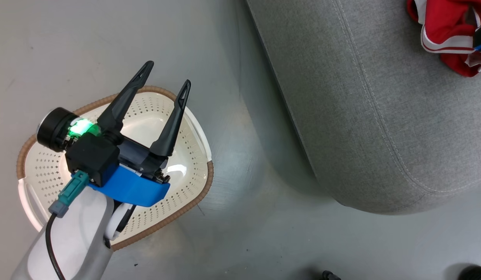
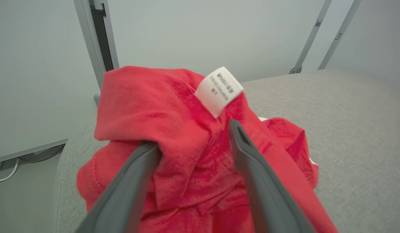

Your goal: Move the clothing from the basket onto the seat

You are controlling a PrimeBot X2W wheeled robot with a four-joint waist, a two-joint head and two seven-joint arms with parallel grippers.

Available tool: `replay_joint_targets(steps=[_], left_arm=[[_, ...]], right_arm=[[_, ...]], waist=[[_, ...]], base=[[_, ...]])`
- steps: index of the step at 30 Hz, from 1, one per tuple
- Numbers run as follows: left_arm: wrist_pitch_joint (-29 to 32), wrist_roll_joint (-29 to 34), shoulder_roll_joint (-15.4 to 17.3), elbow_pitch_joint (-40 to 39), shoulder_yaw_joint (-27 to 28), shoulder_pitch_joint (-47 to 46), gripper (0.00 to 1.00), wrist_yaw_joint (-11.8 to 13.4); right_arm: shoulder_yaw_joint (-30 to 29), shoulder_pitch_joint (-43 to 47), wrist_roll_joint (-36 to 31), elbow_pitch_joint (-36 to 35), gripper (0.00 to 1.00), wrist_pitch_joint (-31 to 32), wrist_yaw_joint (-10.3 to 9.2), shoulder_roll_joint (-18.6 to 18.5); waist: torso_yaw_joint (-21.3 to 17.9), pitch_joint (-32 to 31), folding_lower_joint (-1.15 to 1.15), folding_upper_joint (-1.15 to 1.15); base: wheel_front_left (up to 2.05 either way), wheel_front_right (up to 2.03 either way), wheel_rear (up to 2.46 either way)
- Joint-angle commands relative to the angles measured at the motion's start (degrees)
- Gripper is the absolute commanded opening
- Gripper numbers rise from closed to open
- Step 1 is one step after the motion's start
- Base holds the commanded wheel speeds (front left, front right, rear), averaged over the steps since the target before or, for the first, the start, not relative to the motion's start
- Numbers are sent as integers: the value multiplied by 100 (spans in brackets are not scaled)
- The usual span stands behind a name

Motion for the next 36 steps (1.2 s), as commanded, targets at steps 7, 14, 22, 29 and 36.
replay_joint_targets(steps=[7, 14, 22, 29, 36], left_arm=[[-37, -51, -72, 129, -1, -27, 100, 2], [-42, -154, -383, 351, 97, 157, 100, -33], [-42, -218, -823, 642, 434, 659, 100, -76], [-39, -255, -1142, 927, 821, 1223, 100, -106], [-38, -315, -1395, 1199, 1186, 1716, 100, -97]], right_arm=[[94, 212, -59, -49, 100, -20, 1, 31], [295, 698, 19, -302, 100, -20, 1, 25], [571, 1632, 16, -833, 100, -19, 1, 115], [862, 2534, -44, -1478, 100, -19, 1, 351], [1049, 3537, -129, -2081, 100, 95, 1, 625]], waist=[[42, -140, 0, 0], [221, -661, 0, 0], [472, -1512, 0, 0], [677, -2246, 0, 0], [1047, -2903, 0, 0]], base=[[0, 0, 0], [0, 0, 0], [0, 0, 0], [0, 0, 0], [0, 0, 0]])
